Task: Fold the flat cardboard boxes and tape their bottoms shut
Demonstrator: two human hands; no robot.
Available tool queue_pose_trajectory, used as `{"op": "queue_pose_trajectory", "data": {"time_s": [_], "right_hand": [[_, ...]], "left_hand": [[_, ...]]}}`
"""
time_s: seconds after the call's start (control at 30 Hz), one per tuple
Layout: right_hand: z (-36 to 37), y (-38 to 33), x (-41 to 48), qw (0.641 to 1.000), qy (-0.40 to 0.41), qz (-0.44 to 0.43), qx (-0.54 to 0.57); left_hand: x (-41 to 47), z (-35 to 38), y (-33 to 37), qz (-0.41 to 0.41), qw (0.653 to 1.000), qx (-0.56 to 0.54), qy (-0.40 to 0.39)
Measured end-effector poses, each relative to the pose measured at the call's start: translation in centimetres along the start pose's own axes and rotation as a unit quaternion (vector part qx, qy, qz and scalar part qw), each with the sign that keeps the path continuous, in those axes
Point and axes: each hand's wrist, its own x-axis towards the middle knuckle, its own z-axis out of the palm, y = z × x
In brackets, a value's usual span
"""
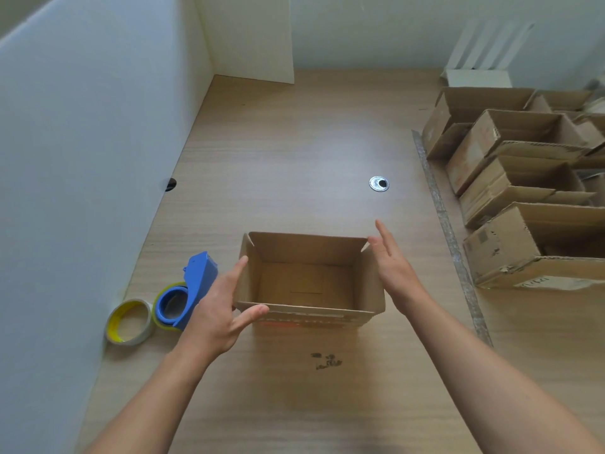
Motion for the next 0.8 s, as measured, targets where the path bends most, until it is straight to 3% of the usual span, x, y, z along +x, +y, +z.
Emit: {"op": "queue_pose_trajectory", "data": {"time_s": [0.13,0.33,0.47,0.53,0.67,0.8], "right_hand": [[-1.1,1.0,-1.3,0.996,0.011,0.032,0.082],[-2.5,5.8,-4.9,0.994,0.034,0.071,0.079],[-1.8,7.5,-7.0,0.990,-0.113,0.081,0.015],[-0.7,7.2,-7.5,0.988,-0.142,0.058,-0.001],[1.7,6.0,-7.4,0.999,-0.037,0.035,0.004],[2.9,5.6,-7.9,1.000,0.016,-0.005,0.001]], "left_hand": [[-0.6,0.6,-0.4,-0.025,0.996,-0.090,0.009],[-1.0,2.3,-1.5,-0.063,0.978,-0.197,-0.022],[-1.2,3.8,-1.7,-0.126,0.958,-0.257,0.001],[-0.9,4.2,-1.6,-0.142,0.953,-0.267,0.020],[-0.3,4.0,-0.7,-0.143,0.948,-0.276,0.061],[0.0,2.8,-0.6,-0.132,0.943,-0.293,0.084]]}}
